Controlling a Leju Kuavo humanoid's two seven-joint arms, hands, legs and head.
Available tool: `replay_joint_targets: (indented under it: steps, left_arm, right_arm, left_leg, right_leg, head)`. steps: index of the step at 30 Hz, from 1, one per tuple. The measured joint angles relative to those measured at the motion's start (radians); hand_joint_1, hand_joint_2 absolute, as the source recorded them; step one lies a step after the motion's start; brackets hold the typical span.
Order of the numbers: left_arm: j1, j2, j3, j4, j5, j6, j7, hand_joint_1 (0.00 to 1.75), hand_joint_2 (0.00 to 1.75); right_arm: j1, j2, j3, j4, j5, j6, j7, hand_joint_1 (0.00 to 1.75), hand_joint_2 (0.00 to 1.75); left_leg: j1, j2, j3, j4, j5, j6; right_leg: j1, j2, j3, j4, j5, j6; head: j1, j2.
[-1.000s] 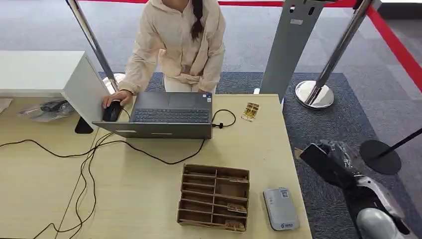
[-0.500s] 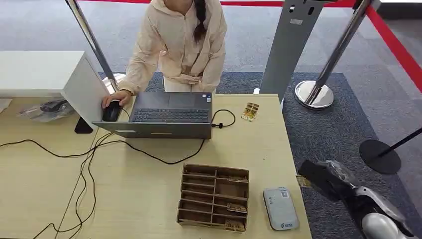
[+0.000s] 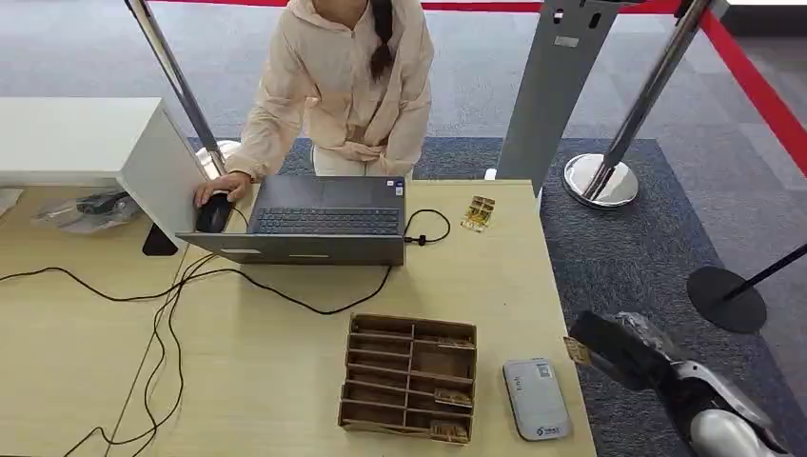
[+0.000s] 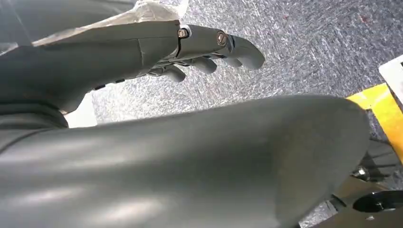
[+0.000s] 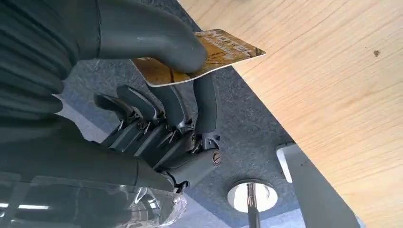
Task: Pass the card to the sensor for recognition and then transmit it.
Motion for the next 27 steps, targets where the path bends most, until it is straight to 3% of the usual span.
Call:
replay_joint_targets:
  steps: [10,27]
  left_arm:
    - [0.000,0.007,0.000,0.000,0.003,0.003,-0.002,0.00,0.00]
    - [0.000,0.010,0.002,0.000,0.000,0.005,-0.015,0.00,0.00]
  right_arm:
    - [0.000,-0.012,-0.025,-0.029,-0.131,-0.017,-0.086,1.75,1.75]
    - [0.022,-0.026,-0.058,-0.075,-0.166,0.012,-0.069,1.75,1.75]
  left_leg:
    - [0.000,0.000,0.000,0.000,0.000,0.000]
    - [0.000,0.000,0.000,0.000,0.000,0.000]
  right_leg:
    - [0.000,0.000,0.000,0.000,0.000,0.000]
    - [0.000,0.000,0.000,0.000,0.000,0.000]
  head:
    - [0.000,0.000]
    - [0.000,0.000]
